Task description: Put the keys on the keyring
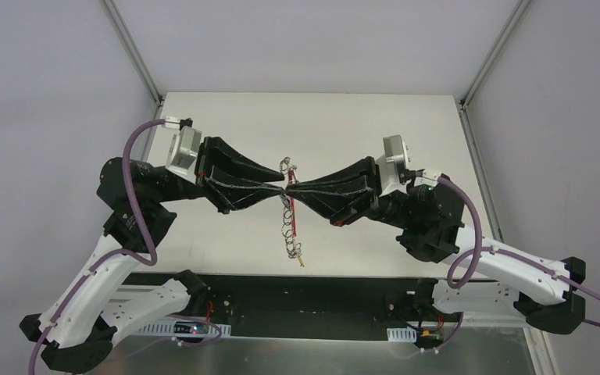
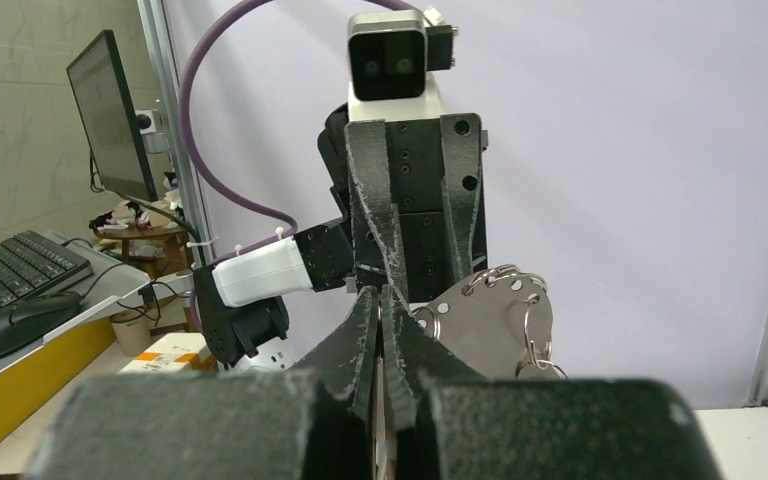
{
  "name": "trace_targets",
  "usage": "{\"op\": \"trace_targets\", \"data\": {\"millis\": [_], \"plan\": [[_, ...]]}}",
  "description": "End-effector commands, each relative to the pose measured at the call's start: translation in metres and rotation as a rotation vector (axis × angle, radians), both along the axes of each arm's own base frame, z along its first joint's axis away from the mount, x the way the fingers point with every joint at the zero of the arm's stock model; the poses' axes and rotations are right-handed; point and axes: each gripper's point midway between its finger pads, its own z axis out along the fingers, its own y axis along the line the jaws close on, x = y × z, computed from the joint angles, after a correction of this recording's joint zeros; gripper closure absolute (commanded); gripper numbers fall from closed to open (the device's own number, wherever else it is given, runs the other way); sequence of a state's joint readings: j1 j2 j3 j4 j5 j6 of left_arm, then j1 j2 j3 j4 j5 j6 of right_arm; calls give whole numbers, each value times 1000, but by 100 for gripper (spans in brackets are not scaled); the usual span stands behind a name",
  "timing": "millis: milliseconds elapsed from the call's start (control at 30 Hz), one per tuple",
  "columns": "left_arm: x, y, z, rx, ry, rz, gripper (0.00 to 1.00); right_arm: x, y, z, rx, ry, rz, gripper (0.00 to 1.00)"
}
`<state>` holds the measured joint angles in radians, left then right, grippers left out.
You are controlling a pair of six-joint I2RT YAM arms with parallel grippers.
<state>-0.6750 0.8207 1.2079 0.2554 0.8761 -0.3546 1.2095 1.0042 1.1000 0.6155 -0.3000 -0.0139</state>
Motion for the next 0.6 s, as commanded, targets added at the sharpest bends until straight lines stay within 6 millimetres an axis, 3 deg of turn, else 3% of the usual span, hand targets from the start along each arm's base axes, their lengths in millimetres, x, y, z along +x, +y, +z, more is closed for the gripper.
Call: {"op": "trace_targets", "data": {"millis": [0,567], "plan": [[-9,3,18,-63,52,-42,74,-3,-10,22,81,-73,-28,100],[-21,12,12,-54,62,-51,74,-5,-18,26,93,-112,-51,100]]}}
